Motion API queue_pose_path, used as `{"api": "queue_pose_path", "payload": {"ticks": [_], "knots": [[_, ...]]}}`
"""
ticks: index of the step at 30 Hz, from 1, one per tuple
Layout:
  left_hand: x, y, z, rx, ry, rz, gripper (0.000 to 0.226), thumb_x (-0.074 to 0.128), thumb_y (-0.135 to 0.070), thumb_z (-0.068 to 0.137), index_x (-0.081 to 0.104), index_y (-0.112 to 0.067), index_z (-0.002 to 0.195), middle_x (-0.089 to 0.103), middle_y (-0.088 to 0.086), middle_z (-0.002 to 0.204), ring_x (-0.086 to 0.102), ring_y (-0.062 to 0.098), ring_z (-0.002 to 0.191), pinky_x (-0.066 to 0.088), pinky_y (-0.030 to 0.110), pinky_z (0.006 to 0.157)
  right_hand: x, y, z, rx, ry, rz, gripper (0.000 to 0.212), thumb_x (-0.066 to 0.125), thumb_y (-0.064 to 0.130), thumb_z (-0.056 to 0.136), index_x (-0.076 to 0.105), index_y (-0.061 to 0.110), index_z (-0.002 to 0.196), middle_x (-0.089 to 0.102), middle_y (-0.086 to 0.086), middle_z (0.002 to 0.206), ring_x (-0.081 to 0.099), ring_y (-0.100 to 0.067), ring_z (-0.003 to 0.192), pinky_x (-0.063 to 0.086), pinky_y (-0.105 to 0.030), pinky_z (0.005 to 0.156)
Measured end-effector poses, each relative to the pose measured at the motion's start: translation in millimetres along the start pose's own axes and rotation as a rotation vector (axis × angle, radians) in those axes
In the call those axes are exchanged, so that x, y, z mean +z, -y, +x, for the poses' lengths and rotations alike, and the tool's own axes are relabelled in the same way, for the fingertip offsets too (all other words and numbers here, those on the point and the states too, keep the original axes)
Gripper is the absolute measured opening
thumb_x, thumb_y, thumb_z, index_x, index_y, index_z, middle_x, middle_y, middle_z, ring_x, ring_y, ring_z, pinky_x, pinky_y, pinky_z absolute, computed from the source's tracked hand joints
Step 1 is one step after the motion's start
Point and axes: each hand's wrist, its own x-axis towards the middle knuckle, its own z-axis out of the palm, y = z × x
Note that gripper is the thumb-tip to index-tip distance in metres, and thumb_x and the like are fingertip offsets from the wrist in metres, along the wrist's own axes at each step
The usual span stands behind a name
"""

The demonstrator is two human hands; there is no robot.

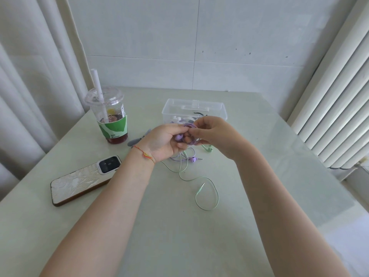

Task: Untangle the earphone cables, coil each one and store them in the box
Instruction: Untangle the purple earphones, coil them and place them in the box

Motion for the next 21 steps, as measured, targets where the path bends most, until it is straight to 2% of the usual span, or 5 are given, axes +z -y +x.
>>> {"api": "queue_pose_path", "payload": {"ticks": [5, 9, 15, 18, 21], "knots": [[8, 4, 2, 0.128, -0.066, 0.129, 0.056, 0.040, 0.000, 0.100, 0.061, -0.012, 0.050, 0.041, 0.000, 0.049, 0.052, 0.013, 0.054, 0.031, 0.021, 0.050, 3, 0, 1, 0.042, -0.057, -0.129, 0.017, 0.066, 0.010, 0.085, 0.067, -0.002, 0.096, 0.071, -0.011, 0.085, 0.065, -0.014, 0.069, 0.055, -0.026, 0.070], [14, 7, 4, 0.147, -0.141, 0.309, 0.034, 0.042, -0.007, 0.102, 0.061, -0.009, 0.074, 0.055, 0.007, 0.070, 0.051, 0.018, 0.069, 0.036, 0.022, 0.060, 11, 2, 2, 0.064, -0.132, -0.274, 0.014, 0.055, 0.012, 0.086, 0.065, 0.001, 0.086, 0.068, -0.007, 0.077, 0.058, -0.009, 0.056, 0.047, -0.014, 0.053], [16, 12, 7, 0.179, -0.249, 0.606, 0.027, 0.043, -0.019, 0.102, 0.051, -0.011, 0.078, 0.054, 0.005, 0.073, 0.049, 0.024, 0.072, 0.037, 0.024, 0.051, 17, 3, 3, 0.047, -0.136, -0.324, 0.018, 0.042, 0.017, 0.094, 0.051, 0.009, 0.080, 0.055, -0.003, 0.066, 0.049, -0.012, 0.051, 0.037, -0.025, 0.052], [15, 13, 7, 0.150, -0.238, 0.693, 0.027, 0.039, -0.030, 0.103, 0.049, -0.010, 0.089, 0.060, 0.005, 0.071, 0.055, 0.022, 0.056, 0.034, 0.024, 0.042, 18, 2, 5, 0.053, -0.141, -0.342, 0.023, 0.038, 0.020, 0.097, 0.044, 0.011, 0.076, 0.050, -0.002, 0.070, 0.047, -0.020, 0.062, 0.034, -0.029, 0.058], [14, 10, 2, 0.186, -0.234, 0.879, 0.033, 0.036, -0.035, 0.104, 0.048, -0.012, 0.085, 0.060, -0.001, 0.058, 0.050, 0.018, 0.039, 0.031, 0.020, 0.038, 15, 0, 5, 0.014, -0.134, -0.536, 0.033, 0.034, 0.021, 0.101, 0.034, 0.016, 0.068, 0.045, -0.003, 0.080, 0.041, -0.023, 0.078, 0.027, -0.030, 0.065]]}}
